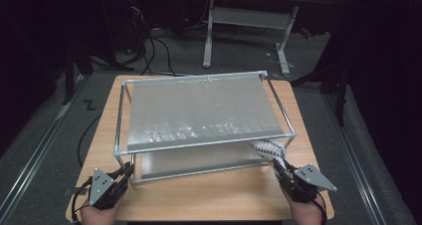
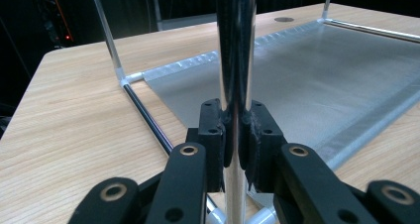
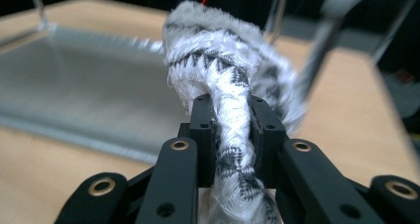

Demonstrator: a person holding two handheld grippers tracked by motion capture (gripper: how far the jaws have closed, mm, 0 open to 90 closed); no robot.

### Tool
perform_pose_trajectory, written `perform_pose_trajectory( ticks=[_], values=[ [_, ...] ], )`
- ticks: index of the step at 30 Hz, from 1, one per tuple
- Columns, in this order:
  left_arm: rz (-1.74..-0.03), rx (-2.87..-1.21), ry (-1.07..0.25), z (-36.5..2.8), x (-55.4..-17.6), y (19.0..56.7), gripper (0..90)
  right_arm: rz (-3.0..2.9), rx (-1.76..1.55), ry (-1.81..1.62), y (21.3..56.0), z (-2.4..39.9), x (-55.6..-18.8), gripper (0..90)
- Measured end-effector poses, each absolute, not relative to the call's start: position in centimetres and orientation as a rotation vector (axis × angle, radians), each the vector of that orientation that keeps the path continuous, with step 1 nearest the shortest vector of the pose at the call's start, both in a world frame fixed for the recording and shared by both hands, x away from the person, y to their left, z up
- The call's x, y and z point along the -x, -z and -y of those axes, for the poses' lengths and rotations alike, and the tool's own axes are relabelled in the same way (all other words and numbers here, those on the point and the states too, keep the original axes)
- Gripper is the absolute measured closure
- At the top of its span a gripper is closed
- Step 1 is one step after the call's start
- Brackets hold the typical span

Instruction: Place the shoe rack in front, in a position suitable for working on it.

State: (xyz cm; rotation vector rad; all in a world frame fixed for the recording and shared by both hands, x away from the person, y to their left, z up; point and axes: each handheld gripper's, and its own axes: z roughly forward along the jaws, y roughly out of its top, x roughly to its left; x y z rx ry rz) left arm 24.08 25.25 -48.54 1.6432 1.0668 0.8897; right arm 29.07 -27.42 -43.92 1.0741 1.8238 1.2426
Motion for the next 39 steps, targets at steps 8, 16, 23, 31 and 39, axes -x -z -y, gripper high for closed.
perform_pose_trajectory(
  ticks=[8, 16, 23, 31, 39],
  values=[
    [-1.065, -1.650, -0.891, -25.3, -24.1, 48.8, 79.4, -1.663, -1.017, -1.206, 41.3, 28.3, -28.4, 76.9],
    [-1.052, -1.643, -0.890, -25.2, -23.9, 49.0, 79.3, -1.770, -1.090, -1.110, 44.4, 27.9, -30.2, 76.1],
    [-1.048, -1.642, -0.891, -25.2, -24.0, 49.0, 79.3, -1.890, -1.178, -1.044, 47.4, 27.9, -31.5, 75.8],
    [-1.048, -1.640, -0.890, -25.2, -24.0, 49.0, 79.3, -1.993, -1.257, -1.032, 49.2, 27.9, -32.6, 74.9],
    [-1.049, -1.642, -0.890, -25.2, -24.0, 49.0, 79.4, -2.078, -1.298, -1.134, 49.5, 27.5, -32.6, 58.4]
  ],
)
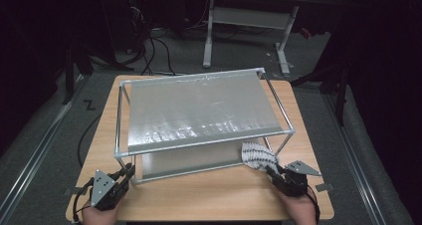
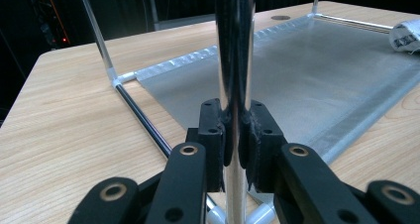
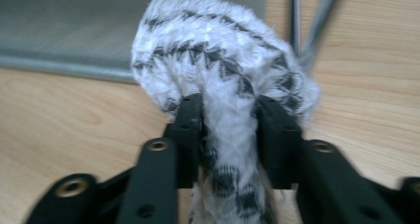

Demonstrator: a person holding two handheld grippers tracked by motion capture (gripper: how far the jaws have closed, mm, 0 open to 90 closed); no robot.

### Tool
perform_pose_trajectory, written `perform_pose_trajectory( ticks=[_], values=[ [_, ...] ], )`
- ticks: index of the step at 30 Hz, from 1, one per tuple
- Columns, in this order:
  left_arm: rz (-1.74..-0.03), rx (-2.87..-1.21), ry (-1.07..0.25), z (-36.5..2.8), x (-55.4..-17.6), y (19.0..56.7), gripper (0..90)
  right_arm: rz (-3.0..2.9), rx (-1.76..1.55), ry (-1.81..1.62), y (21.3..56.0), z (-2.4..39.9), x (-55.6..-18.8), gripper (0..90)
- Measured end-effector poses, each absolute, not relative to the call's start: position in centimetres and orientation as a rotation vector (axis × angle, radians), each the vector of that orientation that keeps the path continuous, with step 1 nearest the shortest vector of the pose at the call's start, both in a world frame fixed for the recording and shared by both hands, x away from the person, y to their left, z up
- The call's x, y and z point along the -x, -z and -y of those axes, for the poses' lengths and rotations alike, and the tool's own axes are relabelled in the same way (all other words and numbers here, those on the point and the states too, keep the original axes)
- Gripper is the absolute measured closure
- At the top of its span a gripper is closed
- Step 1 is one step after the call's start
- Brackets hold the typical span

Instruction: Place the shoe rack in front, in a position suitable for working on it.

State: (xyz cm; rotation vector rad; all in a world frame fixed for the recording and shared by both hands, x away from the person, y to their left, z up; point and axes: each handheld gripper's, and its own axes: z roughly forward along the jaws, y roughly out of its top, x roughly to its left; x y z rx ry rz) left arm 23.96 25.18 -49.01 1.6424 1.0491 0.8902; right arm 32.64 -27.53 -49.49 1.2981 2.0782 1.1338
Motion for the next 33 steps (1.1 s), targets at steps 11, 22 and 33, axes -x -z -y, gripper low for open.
perform_pose_trajectory(
  ticks=[11, 22, 33],
  values=[
    [-1.046, -1.643, -0.889, -25.2, -23.9, 49.0, 79.3, -2.109, -1.170, -0.907, 50.0, 26.0, -32.9, 66.5],
    [-1.044, -1.647, -0.893, -25.1, -23.8, 49.0, 79.3, -1.785, -1.186, -1.220, 45.1, 27.2, -31.4, 76.3],
    [-1.043, -1.648, -0.894, -25.1, -23.8, 49.0, 79.3, -1.690, -1.113, -1.147, 43.9, 27.5, -30.9, 75.5]
  ],
)
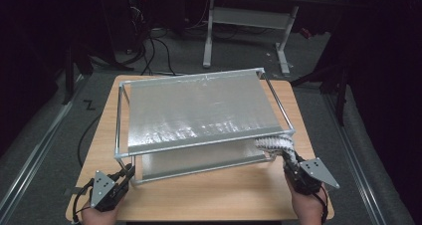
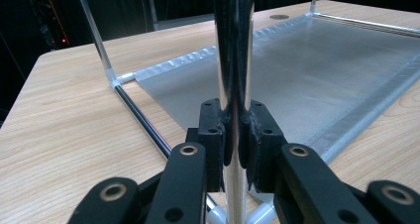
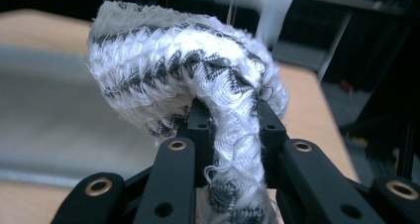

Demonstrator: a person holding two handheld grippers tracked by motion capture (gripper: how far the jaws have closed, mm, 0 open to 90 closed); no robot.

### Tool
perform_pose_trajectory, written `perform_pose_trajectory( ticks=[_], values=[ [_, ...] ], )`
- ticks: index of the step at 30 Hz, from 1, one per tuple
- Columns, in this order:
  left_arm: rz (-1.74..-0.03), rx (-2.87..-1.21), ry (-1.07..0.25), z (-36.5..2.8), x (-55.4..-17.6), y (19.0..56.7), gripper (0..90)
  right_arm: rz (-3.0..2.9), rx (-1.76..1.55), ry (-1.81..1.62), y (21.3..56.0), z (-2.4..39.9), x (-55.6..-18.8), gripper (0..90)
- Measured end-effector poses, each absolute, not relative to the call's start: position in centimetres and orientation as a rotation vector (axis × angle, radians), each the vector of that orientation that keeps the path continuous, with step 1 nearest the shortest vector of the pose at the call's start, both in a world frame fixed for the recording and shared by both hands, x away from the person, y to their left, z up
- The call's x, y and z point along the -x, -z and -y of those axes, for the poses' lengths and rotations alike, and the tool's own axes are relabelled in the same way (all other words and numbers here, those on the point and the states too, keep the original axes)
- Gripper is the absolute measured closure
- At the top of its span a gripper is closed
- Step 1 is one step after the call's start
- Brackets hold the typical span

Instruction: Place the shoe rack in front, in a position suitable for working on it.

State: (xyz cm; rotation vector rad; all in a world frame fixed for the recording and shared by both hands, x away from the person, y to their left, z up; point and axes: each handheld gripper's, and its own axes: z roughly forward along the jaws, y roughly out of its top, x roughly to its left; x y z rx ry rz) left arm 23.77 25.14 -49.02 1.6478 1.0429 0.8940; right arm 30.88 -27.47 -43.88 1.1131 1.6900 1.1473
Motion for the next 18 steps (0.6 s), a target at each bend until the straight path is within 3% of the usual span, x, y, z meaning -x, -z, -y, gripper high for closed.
perform_pose_trajectory(
  ticks=[12, 18],
  values=[
    [-1.038, -1.648, -0.894, -25.2, -23.8, 49.0, 79.2, -1.973, -1.275, -0.976, 49.4, 27.1, -33.4, 74.9],
    [-1.043, -1.645, -0.894, -25.2, -23.9, 49.0, 79.3, -1.965, -1.291, -0.993, 49.2, 27.8, -33.0, 74.9]
  ],
)
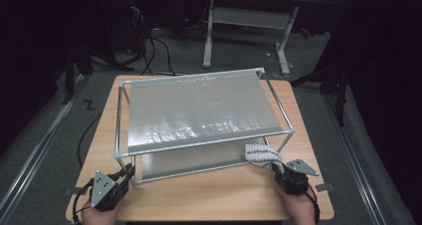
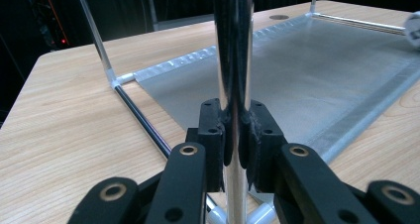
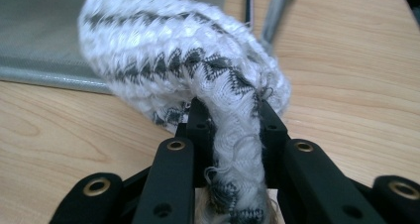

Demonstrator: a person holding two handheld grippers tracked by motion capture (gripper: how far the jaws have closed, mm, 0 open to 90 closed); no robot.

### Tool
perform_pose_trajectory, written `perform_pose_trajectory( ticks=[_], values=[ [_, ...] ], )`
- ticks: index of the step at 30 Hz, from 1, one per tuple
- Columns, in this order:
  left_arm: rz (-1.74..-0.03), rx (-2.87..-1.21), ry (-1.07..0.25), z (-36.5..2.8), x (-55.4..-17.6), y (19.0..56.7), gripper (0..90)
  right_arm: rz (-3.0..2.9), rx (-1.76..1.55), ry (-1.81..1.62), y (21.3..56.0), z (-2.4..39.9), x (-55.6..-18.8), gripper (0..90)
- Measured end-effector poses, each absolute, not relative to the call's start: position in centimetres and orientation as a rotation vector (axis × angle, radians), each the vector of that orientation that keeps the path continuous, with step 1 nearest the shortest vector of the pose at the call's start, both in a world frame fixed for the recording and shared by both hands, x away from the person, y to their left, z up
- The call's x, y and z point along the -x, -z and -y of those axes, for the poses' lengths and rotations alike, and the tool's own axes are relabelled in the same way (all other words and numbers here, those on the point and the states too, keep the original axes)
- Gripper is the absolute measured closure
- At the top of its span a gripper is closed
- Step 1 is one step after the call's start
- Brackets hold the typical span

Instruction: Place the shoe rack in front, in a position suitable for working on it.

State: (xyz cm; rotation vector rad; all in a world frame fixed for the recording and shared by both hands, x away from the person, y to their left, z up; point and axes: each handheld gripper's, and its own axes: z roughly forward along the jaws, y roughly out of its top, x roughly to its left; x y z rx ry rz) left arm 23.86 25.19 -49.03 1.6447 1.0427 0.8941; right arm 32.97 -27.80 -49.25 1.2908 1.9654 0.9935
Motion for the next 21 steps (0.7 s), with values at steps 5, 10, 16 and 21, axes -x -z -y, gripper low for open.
perform_pose_trajectory(
  ticks=[5, 10, 16, 21],
  values=[
    [-1.049, -1.638, -0.894, -25.3, -23.9, 49.1, 79.3, -1.890, -1.321, -0.970, 48.4, 30.3, -32.3, 75.1],
    [-1.057, -1.635, -0.900, -25.6, -24.0, 49.0, 79.4, -1.786, -1.368, -0.890, 48.0, 33.2, -32.5, 75.2],
    [-1.077, -1.625, -0.913, -26.1, -24.0, 49.1, 79.4, -1.688, -1.427, -0.873, 47.7, 35.0, -32.8, 75.1],
    [-1.086, -1.620, -0.921, -26.4, -24.0, 49.1, 79.4, -1.615, -1.458, -0.877, 47.3, 35.5, -33.2, 74.8]
  ],
)
